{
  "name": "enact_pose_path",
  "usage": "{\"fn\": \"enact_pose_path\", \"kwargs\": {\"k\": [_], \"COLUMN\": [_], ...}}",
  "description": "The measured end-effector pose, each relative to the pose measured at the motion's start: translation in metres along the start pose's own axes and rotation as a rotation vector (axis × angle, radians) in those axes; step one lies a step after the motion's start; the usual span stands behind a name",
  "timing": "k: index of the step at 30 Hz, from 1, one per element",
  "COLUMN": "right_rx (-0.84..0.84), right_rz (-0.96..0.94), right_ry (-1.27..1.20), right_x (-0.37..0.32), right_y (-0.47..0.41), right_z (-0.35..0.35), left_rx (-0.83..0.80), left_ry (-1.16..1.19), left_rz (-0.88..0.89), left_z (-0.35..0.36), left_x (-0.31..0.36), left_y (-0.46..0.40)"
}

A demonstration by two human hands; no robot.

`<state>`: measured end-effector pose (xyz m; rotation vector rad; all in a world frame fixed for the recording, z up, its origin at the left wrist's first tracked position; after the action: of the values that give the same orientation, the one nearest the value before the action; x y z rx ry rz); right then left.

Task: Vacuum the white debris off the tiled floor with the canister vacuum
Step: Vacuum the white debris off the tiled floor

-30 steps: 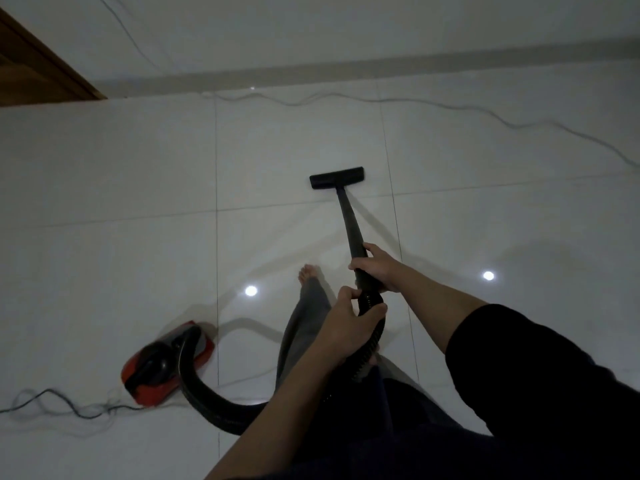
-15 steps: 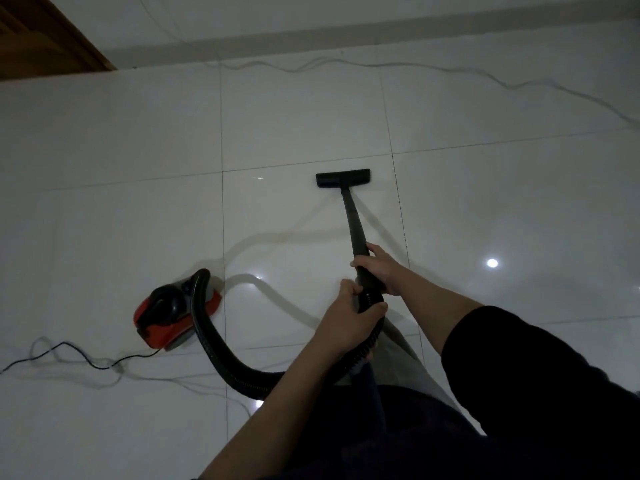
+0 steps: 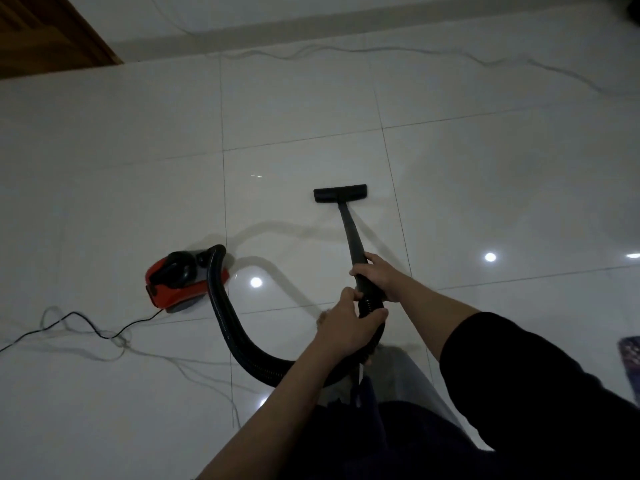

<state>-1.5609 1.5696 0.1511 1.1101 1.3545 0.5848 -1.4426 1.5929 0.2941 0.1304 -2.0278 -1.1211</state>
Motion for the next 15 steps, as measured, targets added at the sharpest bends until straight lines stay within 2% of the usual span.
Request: {"fn": "enact_pose_path", "kwargs": {"k": [15], "right_rx": [-0.005], "right_rz": [-0.014], "right_ry": [-0.006], "right_x": [0.171], "right_y": [0.088], "right_z": [0.006], "left_rx": [0.035], "left_ry": [-0.086], "left_rz": [0.02], "left_z": [0.08], "left_x": [-0.11], "left_y": [0.129]}}
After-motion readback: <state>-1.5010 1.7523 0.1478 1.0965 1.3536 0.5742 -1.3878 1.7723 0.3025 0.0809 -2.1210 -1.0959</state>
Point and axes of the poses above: each hand's wrist, its own y-axis away from the middle knuckle, its own z-axis out of the palm, x = y × z, the point moved 9 cm from there along -y, towards the middle knuckle, and after that the axes turned 11 degrees about x, right-handed, at the moved point
